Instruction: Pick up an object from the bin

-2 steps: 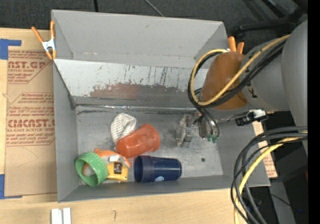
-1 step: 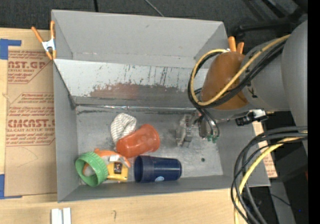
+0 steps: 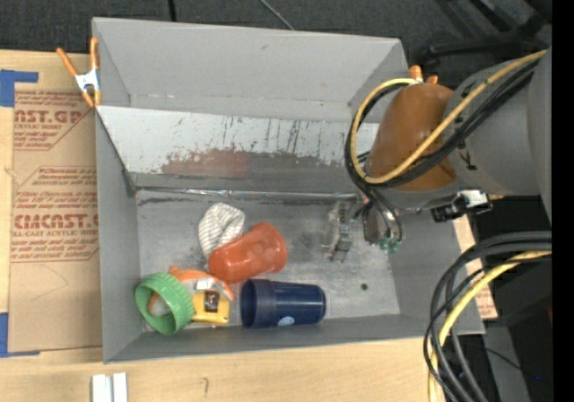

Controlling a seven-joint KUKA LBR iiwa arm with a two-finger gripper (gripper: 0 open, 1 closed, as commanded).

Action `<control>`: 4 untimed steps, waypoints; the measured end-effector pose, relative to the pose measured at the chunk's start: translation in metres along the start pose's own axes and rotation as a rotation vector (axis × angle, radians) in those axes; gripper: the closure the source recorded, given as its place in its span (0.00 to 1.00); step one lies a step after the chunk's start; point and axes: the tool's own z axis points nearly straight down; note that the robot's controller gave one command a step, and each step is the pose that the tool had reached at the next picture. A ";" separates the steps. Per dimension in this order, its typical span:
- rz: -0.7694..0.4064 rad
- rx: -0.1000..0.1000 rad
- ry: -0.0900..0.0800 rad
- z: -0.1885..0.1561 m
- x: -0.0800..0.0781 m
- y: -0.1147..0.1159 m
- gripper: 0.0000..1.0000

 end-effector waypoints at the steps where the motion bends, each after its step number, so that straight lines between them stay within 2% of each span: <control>1: -0.022 0.003 -0.007 -0.006 0.007 0.016 1.00; 2: -0.119 0.001 -0.002 -0.019 0.012 0.062 1.00; 3: -0.116 -0.001 -0.002 -0.049 0.011 0.040 1.00; 4: -0.096 0.002 -0.006 -0.051 -0.002 0.062 1.00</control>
Offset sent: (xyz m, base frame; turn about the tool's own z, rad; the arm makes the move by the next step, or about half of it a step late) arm -0.0016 0.0644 0.0214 -0.1188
